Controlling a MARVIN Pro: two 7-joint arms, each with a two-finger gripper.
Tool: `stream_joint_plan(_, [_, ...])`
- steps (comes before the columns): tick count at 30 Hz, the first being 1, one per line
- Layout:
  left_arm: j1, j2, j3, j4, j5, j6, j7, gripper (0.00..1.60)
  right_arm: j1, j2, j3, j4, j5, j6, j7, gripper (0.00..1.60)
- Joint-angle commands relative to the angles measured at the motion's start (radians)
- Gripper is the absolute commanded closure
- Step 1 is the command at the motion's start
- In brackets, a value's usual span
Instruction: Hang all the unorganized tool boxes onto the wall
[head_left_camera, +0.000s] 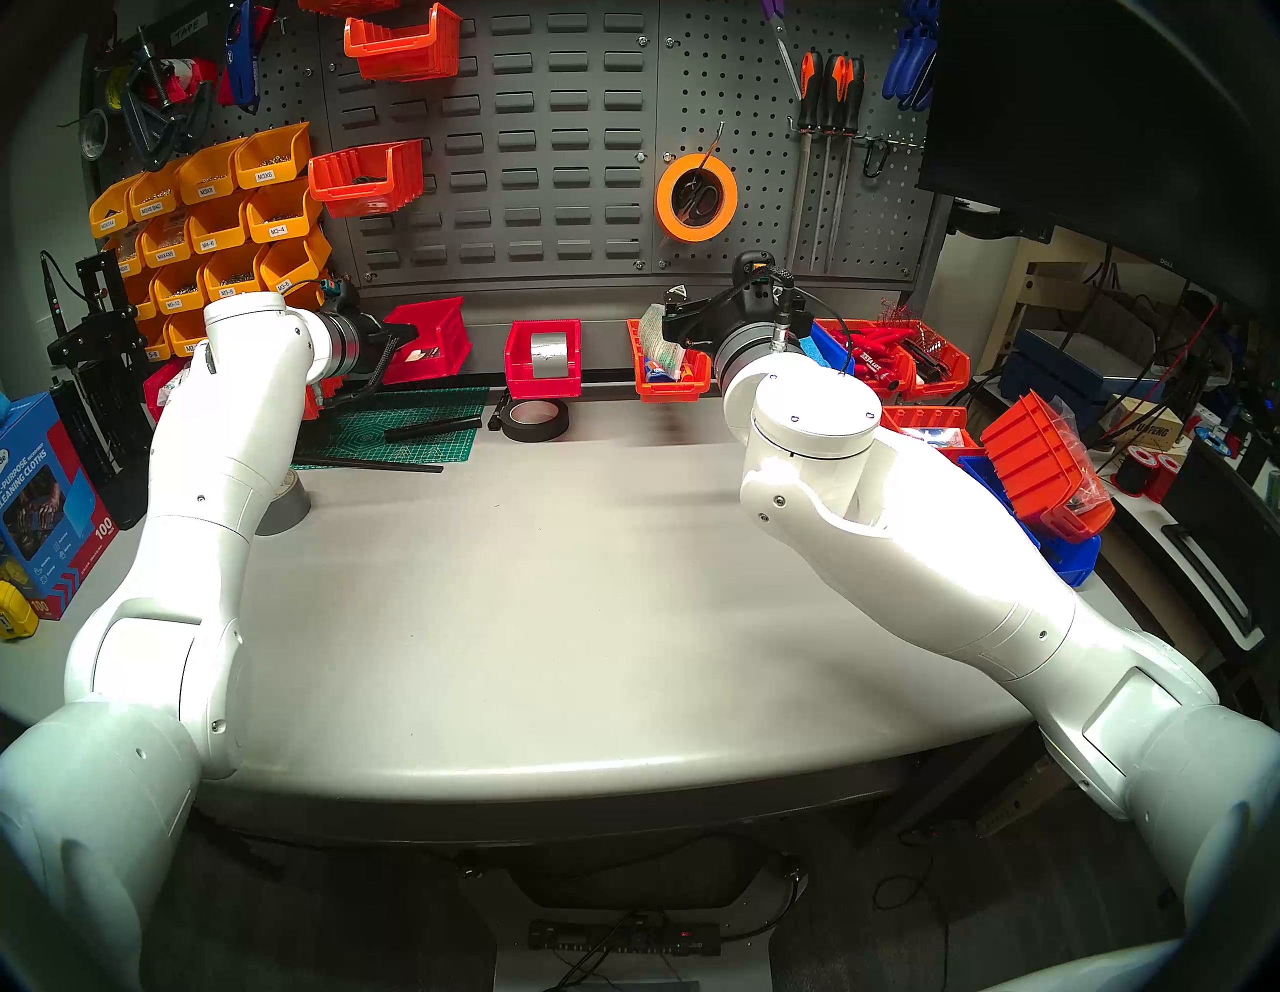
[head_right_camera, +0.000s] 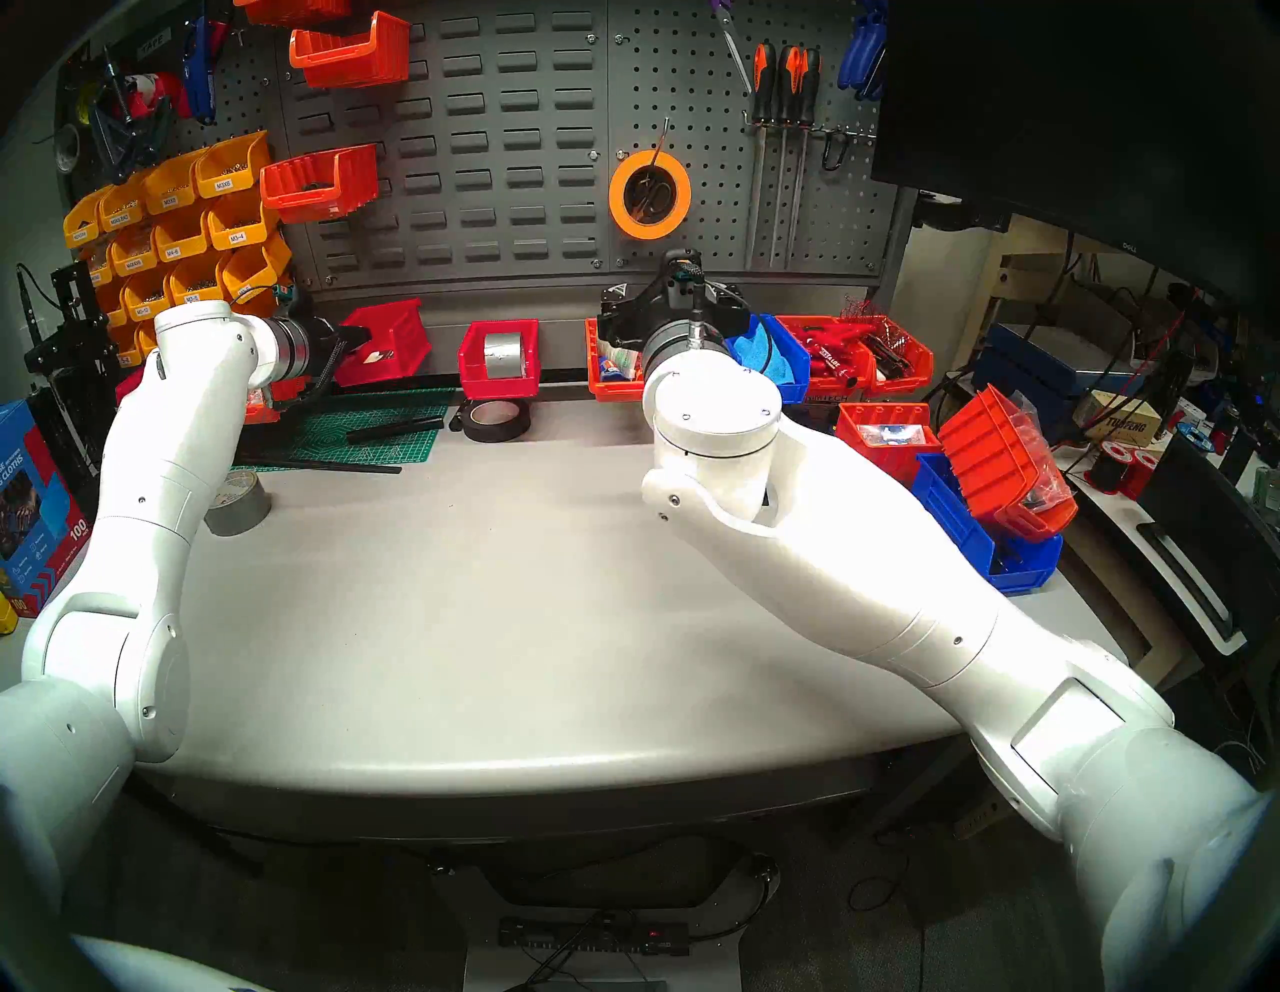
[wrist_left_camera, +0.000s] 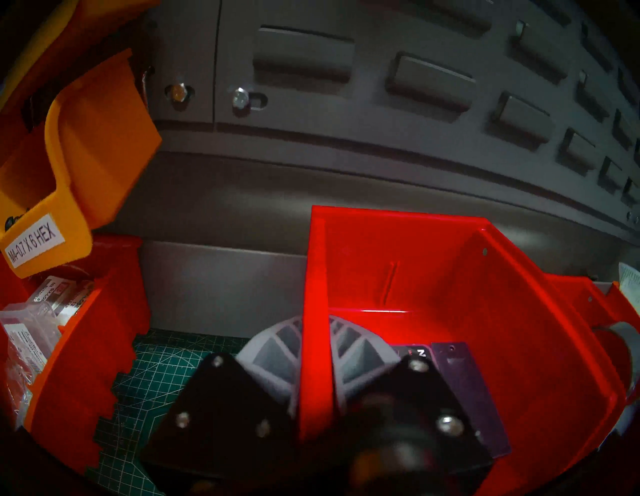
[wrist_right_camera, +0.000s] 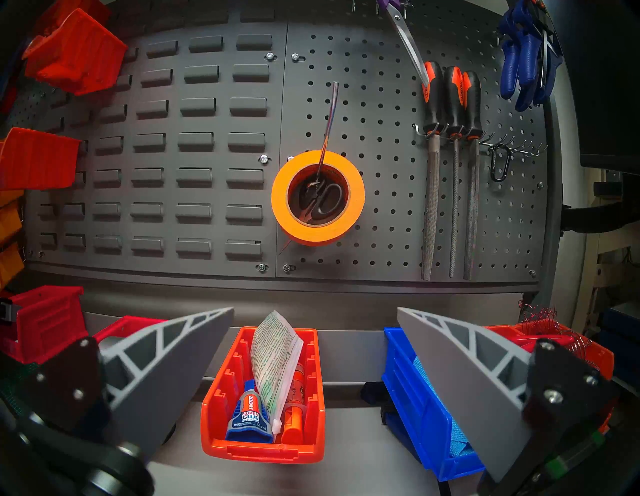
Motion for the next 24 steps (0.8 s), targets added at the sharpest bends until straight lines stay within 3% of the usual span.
stream_joint_plan(1, [0.007, -0.038, -0.029, -0.078, -0.009, 0.035, 0.071, 1.60, 0.015, -0.002, 0.004, -0.008, -0.006, 0.002, 0.001, 0.00])
stream_joint_plan(6, [-0.010, -0.025, 0.013, -0.041, 0.026, 0.010, 0.085, 1.60, 0.015, -0.002, 0.004, -0.008, -0.006, 0.002, 0.000, 0.00])
stream_joint_plan(24, [-0.074, -0.015, 0.076, 0.052, 0.071, -0.030, 0.084, 1.60, 0.015, -0.002, 0.004, -0.008, -0.006, 0.001, 0.001, 0.00])
